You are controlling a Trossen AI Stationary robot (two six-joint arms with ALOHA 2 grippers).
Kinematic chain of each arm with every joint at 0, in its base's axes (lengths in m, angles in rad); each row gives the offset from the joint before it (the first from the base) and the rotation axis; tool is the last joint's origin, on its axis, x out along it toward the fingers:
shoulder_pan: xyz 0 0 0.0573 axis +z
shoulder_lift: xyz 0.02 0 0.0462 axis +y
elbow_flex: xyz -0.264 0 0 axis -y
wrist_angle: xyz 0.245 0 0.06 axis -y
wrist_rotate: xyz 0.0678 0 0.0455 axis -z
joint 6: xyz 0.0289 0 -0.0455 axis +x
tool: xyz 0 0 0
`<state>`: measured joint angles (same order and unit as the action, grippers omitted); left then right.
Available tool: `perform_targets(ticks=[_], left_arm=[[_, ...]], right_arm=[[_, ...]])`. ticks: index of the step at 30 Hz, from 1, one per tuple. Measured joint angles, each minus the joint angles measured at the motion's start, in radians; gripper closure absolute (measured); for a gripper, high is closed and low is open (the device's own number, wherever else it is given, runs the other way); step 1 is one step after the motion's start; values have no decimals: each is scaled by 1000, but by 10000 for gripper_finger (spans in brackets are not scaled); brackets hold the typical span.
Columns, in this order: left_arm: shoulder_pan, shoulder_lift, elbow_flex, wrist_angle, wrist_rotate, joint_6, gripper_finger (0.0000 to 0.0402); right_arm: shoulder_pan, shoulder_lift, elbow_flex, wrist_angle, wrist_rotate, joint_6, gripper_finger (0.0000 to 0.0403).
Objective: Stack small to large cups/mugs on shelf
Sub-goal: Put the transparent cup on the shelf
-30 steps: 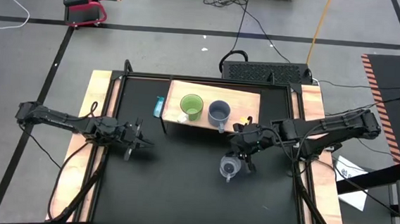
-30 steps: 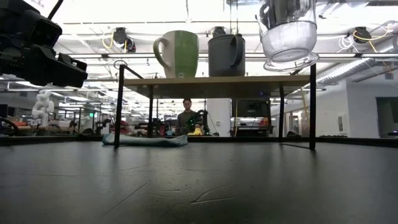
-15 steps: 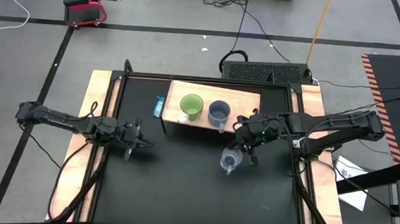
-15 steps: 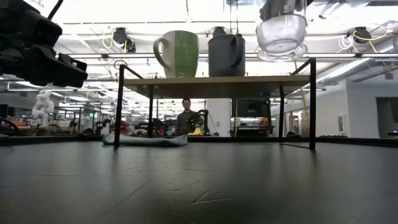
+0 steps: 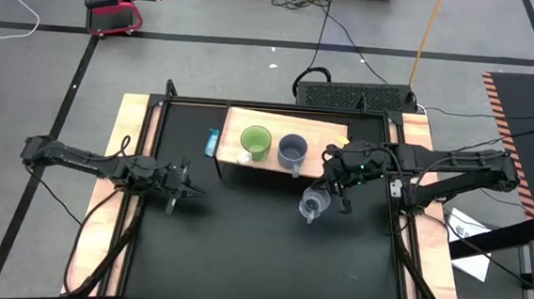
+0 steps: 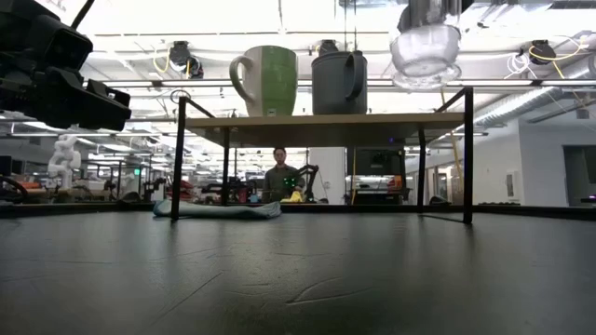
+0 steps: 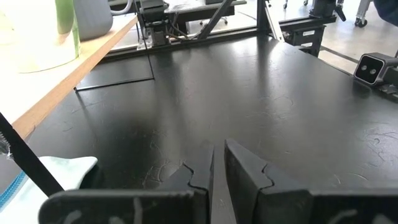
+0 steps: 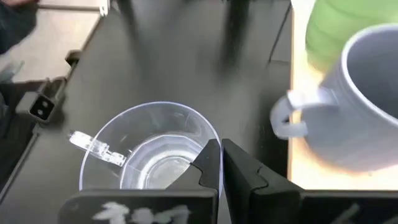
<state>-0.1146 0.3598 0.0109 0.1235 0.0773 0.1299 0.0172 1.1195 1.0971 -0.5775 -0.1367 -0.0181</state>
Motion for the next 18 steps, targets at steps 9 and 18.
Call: perform_targets(ticks=[9,18], left_arm=[[0,0,0,0,0,-2,360],[0,0,0,0,0,-2,360]], right_arm=[[-58,1,67,-85,0,-21,403],[-78,1,73,-110,1,-24,403]])
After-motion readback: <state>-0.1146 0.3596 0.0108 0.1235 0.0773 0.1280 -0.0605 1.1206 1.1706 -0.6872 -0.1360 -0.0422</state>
